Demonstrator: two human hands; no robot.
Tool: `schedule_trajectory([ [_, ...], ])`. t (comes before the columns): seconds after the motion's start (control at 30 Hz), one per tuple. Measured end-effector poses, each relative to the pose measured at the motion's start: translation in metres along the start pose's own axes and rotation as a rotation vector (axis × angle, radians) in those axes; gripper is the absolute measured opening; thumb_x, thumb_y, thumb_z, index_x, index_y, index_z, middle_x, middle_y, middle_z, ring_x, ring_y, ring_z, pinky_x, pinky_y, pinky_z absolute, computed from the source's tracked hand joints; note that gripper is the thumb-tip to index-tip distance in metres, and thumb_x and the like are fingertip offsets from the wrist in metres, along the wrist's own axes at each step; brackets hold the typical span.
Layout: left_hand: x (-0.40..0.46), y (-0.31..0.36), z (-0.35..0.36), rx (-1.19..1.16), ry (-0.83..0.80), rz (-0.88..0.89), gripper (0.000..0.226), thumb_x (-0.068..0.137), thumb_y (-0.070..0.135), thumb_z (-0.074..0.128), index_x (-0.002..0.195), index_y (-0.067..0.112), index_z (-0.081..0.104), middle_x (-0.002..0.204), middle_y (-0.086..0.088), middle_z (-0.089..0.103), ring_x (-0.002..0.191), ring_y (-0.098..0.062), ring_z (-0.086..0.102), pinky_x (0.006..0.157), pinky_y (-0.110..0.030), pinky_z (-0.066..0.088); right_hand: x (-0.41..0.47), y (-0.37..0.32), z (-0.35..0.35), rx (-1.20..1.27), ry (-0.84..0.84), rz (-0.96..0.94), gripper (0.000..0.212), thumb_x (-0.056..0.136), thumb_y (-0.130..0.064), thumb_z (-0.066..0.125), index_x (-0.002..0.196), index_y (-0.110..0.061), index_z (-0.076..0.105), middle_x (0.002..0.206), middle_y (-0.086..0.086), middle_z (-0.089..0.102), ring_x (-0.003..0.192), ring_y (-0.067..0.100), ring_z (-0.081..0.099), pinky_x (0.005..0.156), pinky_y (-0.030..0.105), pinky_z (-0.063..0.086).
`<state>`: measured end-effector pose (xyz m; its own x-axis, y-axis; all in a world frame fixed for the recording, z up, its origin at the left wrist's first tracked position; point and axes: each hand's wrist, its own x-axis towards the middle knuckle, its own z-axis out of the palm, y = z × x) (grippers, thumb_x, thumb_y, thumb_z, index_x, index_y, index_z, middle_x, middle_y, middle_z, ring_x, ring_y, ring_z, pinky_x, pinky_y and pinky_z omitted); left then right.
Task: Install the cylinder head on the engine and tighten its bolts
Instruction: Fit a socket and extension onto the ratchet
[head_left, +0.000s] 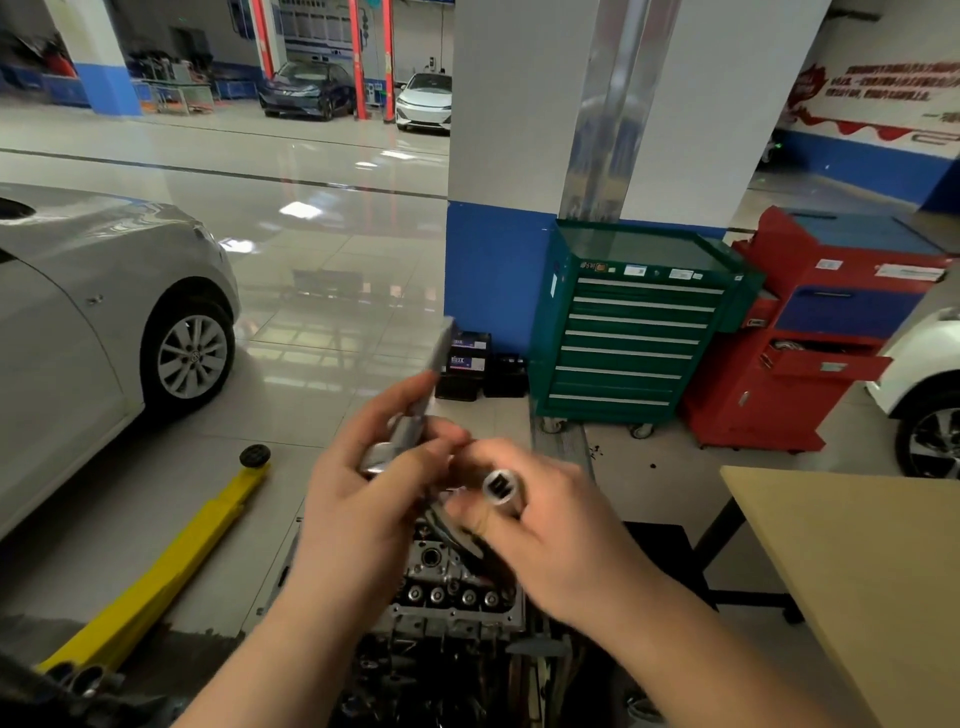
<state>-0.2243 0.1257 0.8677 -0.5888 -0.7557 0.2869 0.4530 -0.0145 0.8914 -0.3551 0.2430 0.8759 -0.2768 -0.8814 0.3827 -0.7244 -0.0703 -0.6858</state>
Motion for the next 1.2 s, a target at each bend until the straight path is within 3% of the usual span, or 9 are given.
schedule_trajectory([
  [0.07, 0.005, 0.007, -0.018, -0.108, -0.048, 0.043, 0.049, 0.073, 0.016, 0.075, 0.121, 0.016, 0.072, 0.082, -0.013, 0.061, 0.063, -0.025, 0.058, 0.065, -0.036, 0.055, 0.005, 0.008, -0.018, -0.016, 0.093, 0.095, 0.031, 0.090, -0.073, 0.056, 0.100, -0.044, 0.061, 0.067, -0.003, 0.059, 0.052, 0.010, 0.052, 0.049, 0.038, 0.047],
  [0.2, 0.011, 0.023, -0.039, -0.238, -0.249, 0.001, 0.017, 0.083, 0.017, 0.063, 0.097, 0.008, 0.066, 0.065, -0.014, 0.042, 0.041, -0.018, 0.032, 0.048, -0.028, 0.039, 0.020, 0.018, -0.047, 0.035, 0.108, 0.254, 0.053, 0.078, -0.092, 0.049, 0.098, -0.044, 0.056, 0.074, -0.002, 0.056, 0.065, 0.007, 0.053, 0.067, 0.037, 0.052],
  [0.3, 0.009, 0.026, -0.044, -0.354, -0.346, -0.105, 0.036, 0.088, 0.035, 0.074, 0.108, 0.005, 0.069, 0.059, -0.015, 0.045, 0.035, -0.018, 0.025, 0.043, -0.026, 0.037, 0.026, 0.012, -0.054, 0.118, 0.060, 0.176, 0.035, 0.095, -0.073, 0.046, 0.097, -0.040, 0.059, 0.084, 0.007, 0.060, 0.081, 0.028, 0.061, 0.083, 0.060, 0.055],
  [0.4, 0.007, 0.025, -0.044, -0.386, -0.356, -0.193, 0.061, 0.093, 0.053, 0.069, 0.132, 0.006, 0.066, 0.053, -0.015, 0.047, 0.034, -0.019, 0.022, 0.042, -0.026, 0.036, 0.030, 0.002, -0.062, 0.105, 0.067, 0.052, 0.022, 0.102, -0.055, 0.051, 0.105, -0.039, 0.067, 0.087, -0.007, 0.066, 0.083, 0.015, 0.064, 0.081, 0.042, 0.056],
  [0.53, 0.009, 0.025, -0.042, -0.417, -0.341, -0.213, 0.063, 0.094, 0.056, 0.067, 0.114, -0.003, 0.074, 0.050, -0.015, 0.045, 0.032, -0.019, 0.022, 0.042, -0.025, 0.035, 0.035, -0.006, -0.068, 0.056, 0.069, -0.040, 0.028, 0.101, -0.045, 0.062, 0.120, -0.029, 0.075, 0.108, -0.015, 0.074, 0.107, 0.009, 0.068, 0.087, 0.014, 0.050],
  [0.8, 0.010, 0.032, -0.047, -0.277, -0.333, -0.232, 0.059, 0.089, 0.052, 0.073, 0.105, -0.005, 0.078, 0.049, -0.014, 0.041, 0.032, -0.018, 0.023, 0.043, -0.022, 0.036, 0.036, -0.020, -0.082, -0.237, -0.033, -0.119, 0.046, 0.089, -0.051, 0.063, 0.121, -0.021, 0.077, 0.098, -0.013, 0.070, 0.095, 0.008, 0.066, 0.086, 0.026, 0.052],
  [0.93, 0.009, 0.033, -0.051, -0.247, -0.335, -0.250, 0.057, 0.088, 0.047, 0.073, 0.105, -0.007, 0.077, 0.049, -0.013, 0.039, 0.032, -0.017, 0.022, 0.043, -0.024, 0.036, 0.035, -0.026, -0.084, -0.374, -0.159, -0.145, 0.040, 0.095, -0.051, 0.060, 0.117, -0.021, 0.075, 0.092, -0.018, 0.062, 0.085, 0.001, 0.056, 0.077, 0.016, 0.041],
  [1.07, 0.007, 0.033, -0.054, -0.198, -0.339, -0.261, 0.059, 0.085, 0.048, 0.075, 0.103, -0.008, 0.076, 0.049, -0.012, 0.039, 0.032, -0.012, 0.031, 0.044, -0.024, 0.035, 0.033, -0.033, -0.079, -0.666, -0.147, -0.285, 0.038, 0.099, -0.052, 0.049, 0.105, -0.024, 0.073, 0.084, -0.024, 0.047, 0.078, -0.001, 0.042, 0.071, 0.024, 0.034],
  [1.2, 0.005, 0.028, -0.053, -0.224, -0.341, -0.221, 0.056, 0.088, 0.042, 0.074, 0.105, -0.011, 0.074, 0.047, -0.014, 0.037, 0.032, -0.012, 0.032, 0.043, -0.024, 0.036, 0.029, -0.032, -0.073, -0.652, -0.104, -0.264, 0.041, 0.099, -0.054, 0.041, 0.103, -0.026, 0.071, 0.084, -0.022, 0.052, 0.076, 0.002, 0.044, 0.067, 0.031, 0.042],
])
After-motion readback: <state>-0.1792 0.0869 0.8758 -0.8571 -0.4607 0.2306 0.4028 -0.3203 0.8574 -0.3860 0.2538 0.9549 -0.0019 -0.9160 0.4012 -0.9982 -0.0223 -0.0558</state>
